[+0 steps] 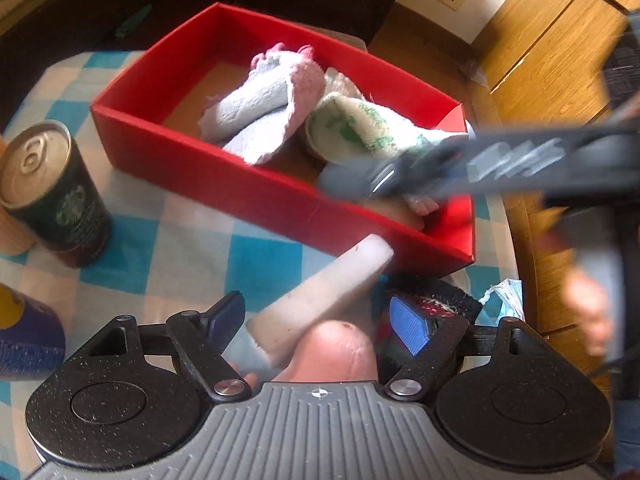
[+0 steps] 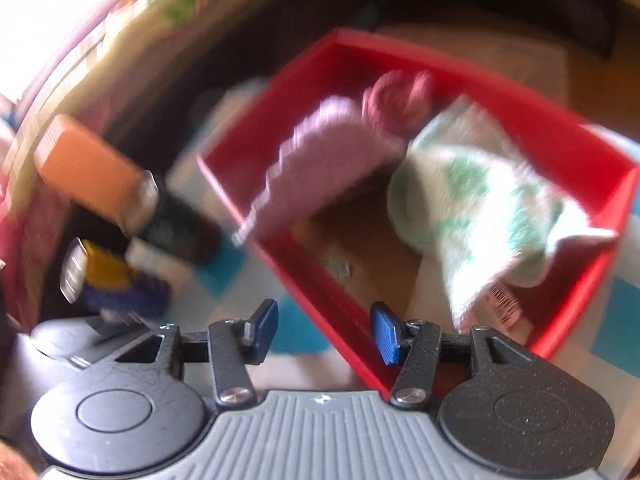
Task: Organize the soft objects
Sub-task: 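Move both open grippers from the red box back to the plush toys, then grasp the pink pig plush with the left gripper while the right gripper grasps the cream plush bear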
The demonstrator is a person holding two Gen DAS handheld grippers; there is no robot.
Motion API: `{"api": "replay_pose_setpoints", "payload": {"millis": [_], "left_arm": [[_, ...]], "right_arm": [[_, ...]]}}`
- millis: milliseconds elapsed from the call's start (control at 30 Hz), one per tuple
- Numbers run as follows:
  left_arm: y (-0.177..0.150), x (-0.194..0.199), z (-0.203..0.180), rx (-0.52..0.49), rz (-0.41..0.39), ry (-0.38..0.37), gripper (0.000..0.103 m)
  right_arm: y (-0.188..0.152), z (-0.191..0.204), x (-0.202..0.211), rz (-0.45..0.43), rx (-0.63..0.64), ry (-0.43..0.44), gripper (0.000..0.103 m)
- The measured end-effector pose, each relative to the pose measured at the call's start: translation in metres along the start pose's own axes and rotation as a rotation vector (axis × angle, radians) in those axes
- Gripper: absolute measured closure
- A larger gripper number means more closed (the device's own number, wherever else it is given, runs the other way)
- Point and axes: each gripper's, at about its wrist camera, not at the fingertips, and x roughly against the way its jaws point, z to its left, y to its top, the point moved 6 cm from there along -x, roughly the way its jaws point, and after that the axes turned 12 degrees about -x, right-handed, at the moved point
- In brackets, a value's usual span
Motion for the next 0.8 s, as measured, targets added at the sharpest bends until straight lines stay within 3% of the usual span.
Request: {"api": "replay_pose_setpoints", "payload": {"millis": [100, 267, 367, 500, 800], "left_arm": [[0.003, 0.008, -0.011, -0.024, -0.024, -0.008, 0.025], [0.003, 0.027, -0.021, -0.064, -0.061, 0.03, 0.024], [-0.013, 0.037, -0.027, -0.12, -0.054, 0.061, 0.023], [-0.034, 0.048, -0.03, -0.108, -0.045, 0.044, 0.023], [-0.059, 0.067, -0.019, -0.08, -0.056, 0.051, 0.022]], "right_arm": [[-0.003, 0.015, 0.049, -0.103, 0.006, 0.016, 0.071], [-0.052, 0.03, 0.1, -0.228, -0.001, -0.058, 0.066], [-0.084, 0.019, 0.106, -0.226, -0.027, -0.107, 0.065], [-0.117, 0.001, 0.105, -0.168, -0.054, -0.146, 0.065], [-0.144, -0.015, 0.123, -0.158, -0.067, -0.168, 0.064]]}}
